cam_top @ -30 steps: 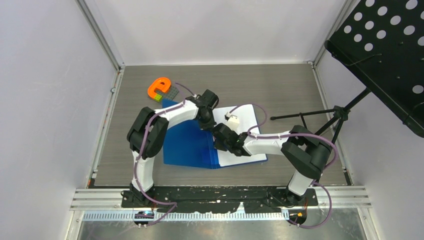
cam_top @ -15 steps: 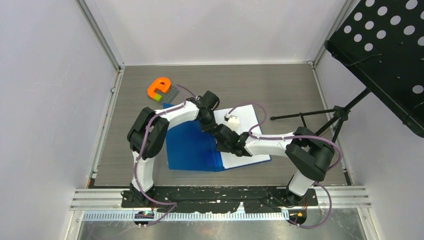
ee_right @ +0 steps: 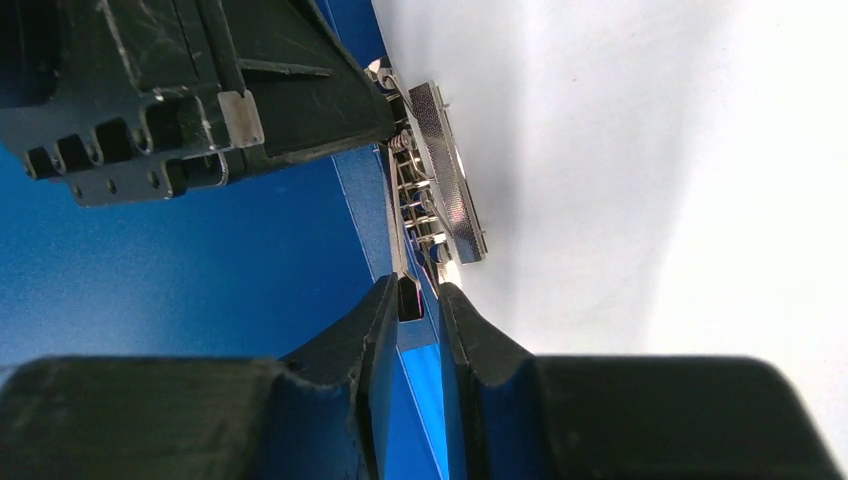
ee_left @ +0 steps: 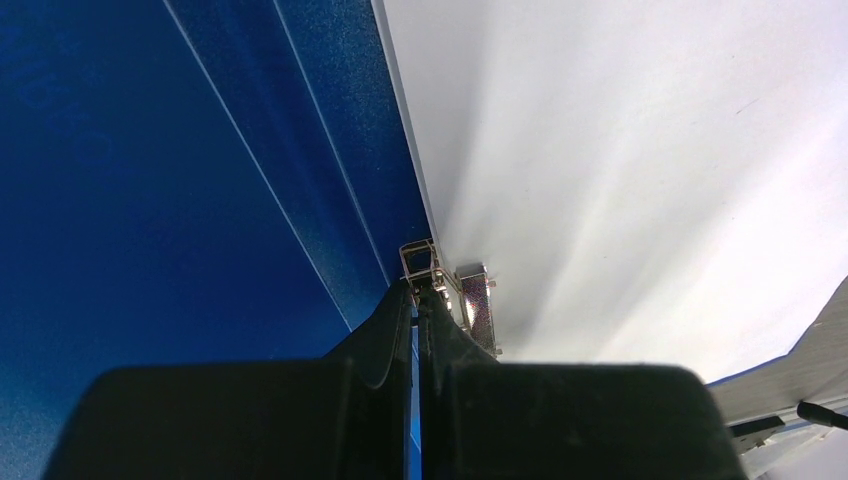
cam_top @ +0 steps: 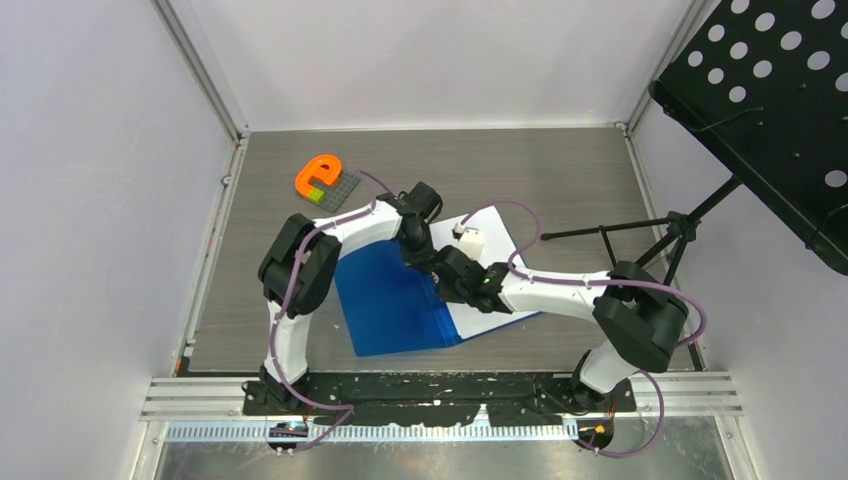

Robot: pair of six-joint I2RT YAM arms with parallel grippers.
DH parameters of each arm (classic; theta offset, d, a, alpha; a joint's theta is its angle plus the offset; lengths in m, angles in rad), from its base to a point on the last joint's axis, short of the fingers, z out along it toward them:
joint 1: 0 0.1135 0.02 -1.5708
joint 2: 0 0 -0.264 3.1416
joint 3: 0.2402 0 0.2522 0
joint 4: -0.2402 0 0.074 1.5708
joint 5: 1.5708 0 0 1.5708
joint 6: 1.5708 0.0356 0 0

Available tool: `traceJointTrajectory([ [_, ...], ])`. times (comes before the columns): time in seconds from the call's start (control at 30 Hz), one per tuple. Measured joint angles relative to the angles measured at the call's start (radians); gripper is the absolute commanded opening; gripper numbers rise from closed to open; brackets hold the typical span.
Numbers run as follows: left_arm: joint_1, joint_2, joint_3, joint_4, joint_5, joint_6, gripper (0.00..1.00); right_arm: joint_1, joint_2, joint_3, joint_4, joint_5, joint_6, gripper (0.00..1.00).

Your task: Put the files into the folder

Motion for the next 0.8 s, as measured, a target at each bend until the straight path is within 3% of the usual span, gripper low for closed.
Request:
traceJointTrajectory([
  [0.27, -0.002, 0.01, 0.018, -0.026, -0.001, 0.003, 0.0, 0.003, -0.005, -0.005, -0.01, 0.002, 0.006, 0.06],
  [0.8, 0.0, 0.014, 0.024, -0.034, -0.008, 0.008, 0.0, 0.012, 0.046, -0.05, 0.077, -0.006, 0.081, 0.05],
])
